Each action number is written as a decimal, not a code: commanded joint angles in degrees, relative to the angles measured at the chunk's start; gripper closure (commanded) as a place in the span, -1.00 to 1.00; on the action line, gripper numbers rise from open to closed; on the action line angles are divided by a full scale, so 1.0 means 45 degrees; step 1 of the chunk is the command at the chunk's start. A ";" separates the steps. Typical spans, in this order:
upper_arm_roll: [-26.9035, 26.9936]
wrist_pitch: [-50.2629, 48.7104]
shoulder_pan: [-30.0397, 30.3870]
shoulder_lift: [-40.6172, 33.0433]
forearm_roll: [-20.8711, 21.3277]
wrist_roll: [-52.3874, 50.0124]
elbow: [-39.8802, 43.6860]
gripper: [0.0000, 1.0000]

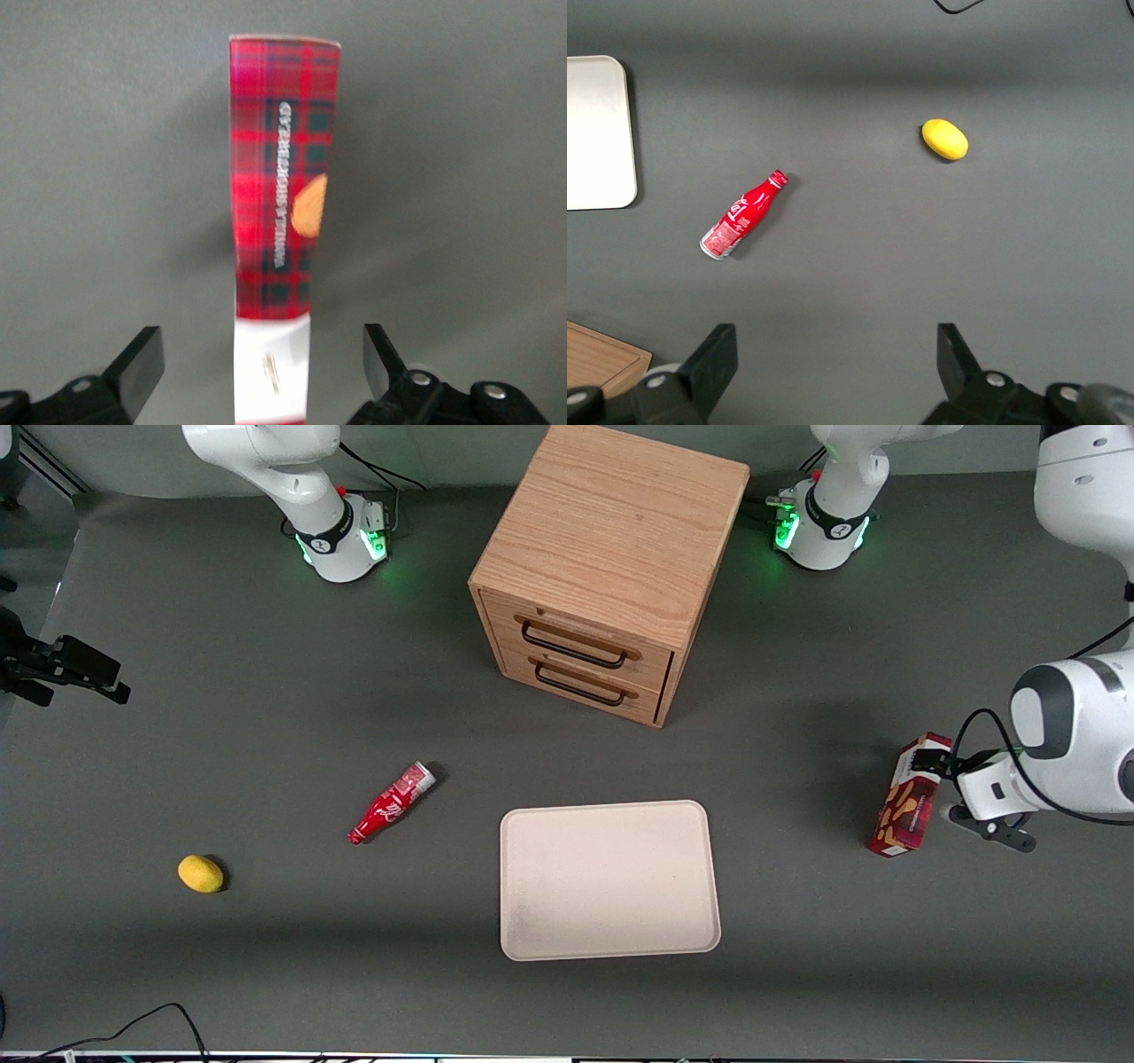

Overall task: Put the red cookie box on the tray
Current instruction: 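Close the left gripper on the cookie box's white end, then lift the cookie box upright with the left gripper, then carry the box over the cream tray and lower it onto the tray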

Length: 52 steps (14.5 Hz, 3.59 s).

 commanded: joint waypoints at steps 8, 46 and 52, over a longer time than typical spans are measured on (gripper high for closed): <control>-0.0014 0.1841 -0.0052 0.0348 -0.0592 0.0334 -0.1104 1.00; -0.4642 0.0041 -0.3411 0.4350 0.2004 -1.3983 0.7373 1.00; -0.4603 0.1137 -0.3822 0.4996 0.2806 -1.4901 0.7061 1.00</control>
